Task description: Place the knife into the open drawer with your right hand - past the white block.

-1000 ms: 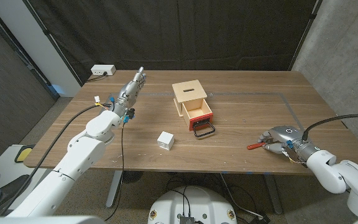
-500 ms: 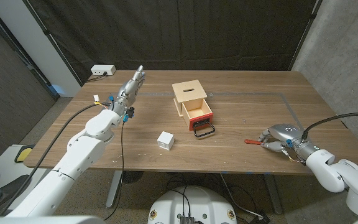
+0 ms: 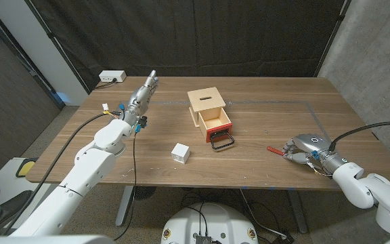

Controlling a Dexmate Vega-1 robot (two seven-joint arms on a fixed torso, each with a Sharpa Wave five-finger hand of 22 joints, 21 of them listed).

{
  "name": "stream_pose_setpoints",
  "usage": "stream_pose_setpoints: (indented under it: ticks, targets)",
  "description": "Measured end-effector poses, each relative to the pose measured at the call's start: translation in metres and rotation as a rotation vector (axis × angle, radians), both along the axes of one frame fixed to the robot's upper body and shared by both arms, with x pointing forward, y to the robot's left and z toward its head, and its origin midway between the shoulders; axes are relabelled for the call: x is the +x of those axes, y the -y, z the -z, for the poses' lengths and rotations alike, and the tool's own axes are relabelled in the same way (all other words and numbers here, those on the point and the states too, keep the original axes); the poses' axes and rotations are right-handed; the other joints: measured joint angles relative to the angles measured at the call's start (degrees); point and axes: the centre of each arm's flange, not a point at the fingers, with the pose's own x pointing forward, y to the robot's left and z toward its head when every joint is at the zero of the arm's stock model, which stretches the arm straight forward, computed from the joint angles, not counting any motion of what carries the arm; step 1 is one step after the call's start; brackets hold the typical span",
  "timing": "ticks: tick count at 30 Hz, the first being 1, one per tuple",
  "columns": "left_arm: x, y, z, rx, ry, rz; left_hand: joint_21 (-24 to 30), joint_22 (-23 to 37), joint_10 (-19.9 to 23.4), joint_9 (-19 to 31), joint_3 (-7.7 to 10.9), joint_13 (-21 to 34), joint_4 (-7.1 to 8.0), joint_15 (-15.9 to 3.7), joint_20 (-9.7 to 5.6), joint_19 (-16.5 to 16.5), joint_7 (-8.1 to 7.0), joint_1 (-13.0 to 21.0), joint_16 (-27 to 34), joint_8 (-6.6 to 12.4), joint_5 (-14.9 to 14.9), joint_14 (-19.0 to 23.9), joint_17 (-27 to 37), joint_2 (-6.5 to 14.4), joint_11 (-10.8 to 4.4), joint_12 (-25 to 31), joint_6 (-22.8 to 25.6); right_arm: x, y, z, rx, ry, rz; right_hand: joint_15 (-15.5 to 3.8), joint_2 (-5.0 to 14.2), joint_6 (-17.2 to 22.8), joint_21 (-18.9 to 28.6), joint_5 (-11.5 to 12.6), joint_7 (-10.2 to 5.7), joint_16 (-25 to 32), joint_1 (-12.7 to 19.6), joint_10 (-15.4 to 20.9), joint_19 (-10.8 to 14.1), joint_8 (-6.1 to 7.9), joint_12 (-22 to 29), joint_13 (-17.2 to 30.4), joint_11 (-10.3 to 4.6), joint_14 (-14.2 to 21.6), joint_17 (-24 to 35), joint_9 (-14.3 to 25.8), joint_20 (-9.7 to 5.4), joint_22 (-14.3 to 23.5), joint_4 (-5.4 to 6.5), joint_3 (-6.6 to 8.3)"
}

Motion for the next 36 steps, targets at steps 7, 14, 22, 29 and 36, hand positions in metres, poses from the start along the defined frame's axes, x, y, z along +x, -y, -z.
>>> stream_pose_setpoints:
  ticks: [7,14,22,29,36]
  targets:
    - [0.002,0.001,0.004,-0.007,-0.004,0.002,0.0,0.0,0.0,0.0,0.0,0.0,0.0,0.0,0.0,0.0,0.0,0.0,0.0,0.0,0.0,0.0,0.0,0.0,0.0,0.0,0.0,-0.006,-0.002,-0.012,0.001,0.024,-0.007,-0.25,0.0,0.09,0.0,0.0,0.1,0.28,0.01,0.51,0.0,0.0,0.04,0.39,0.1,1.03,0.3,0.0,0.0,0.0,0.0,0.0]
    - [0.004,0.002,0.007,-0.013,-0.008,0.006,0.0,0.0,0.0,0.0,0.01,0.0,0.0,0.31,0.0,0.01,0.0,0.0,0.0,0.0,0.0,-0.31,0.0,0.0,0.0,0.0,0.0,-0.013,-0.008,-0.024,0.0,0.043,-0.015,-0.52,-0.44,0.5,0.0,-0.02,0.5,0.28,0.74,1.03,0.0,2.01,0.7,1.04,0.01,1.92,0.29,0.0,0.01,0.0,-0.01,-0.01]
    - [0.007,0.002,0.008,-0.018,-0.01,0.011,0.0,-0.01,0.0,0.0,0.01,0.0,0.0,0.31,0.01,0.01,0.0,0.0,0.0,0.0,0.0,-0.31,0.0,0.0,0.0,0.0,0.0,-0.02,-0.017,-0.042,-0.018,0.073,-0.017,-0.68,-0.42,0.49,0.0,-0.06,0.49,0.27,0.73,1.2,0.0,2.08,0.99,1.48,0.03,2.09,0.29,0.0,0.01,-0.01,-0.01,-0.01]
    - [0.008,0.002,0.009,-0.017,-0.009,0.016,0.0,0.0,0.0,0.0,-0.24,0.0,0.25,0.31,0.01,0.02,0.0,-0.01,0.0,0.0,0.0,-0.3,0.0,-0.01,0.0,0.0,0.0,-0.026,-0.023,-0.054,-0.033,0.103,-0.024,-0.73,1.7,0.44,0.0,-0.12,0.46,0.27,2.81,1.09,-0.22,1.97,1.02,1.52,0.13,2.13,0.29,-0.4,0.23,-0.01,-0.18,-0.15]
    - [0.007,0.002,0.008,-0.017,-0.005,0.022,0.0,-0.01,0.0,0.0,-0.24,0.0,0.24,0.31,0.01,0.02,0.0,-0.01,0.0,0.0,0.0,-0.3,0.0,-0.01,0.0,0.0,0.0,-0.031,-0.031,-0.067,-0.039,0.139,-0.037,-0.73,1.75,0.44,0.0,-0.12,0.46,0.27,2.76,1.09,-0.22,1.89,1.02,1.72,0.13,2.13,0.21,-0.4,0.23,-0.01,0.07,-0.4]
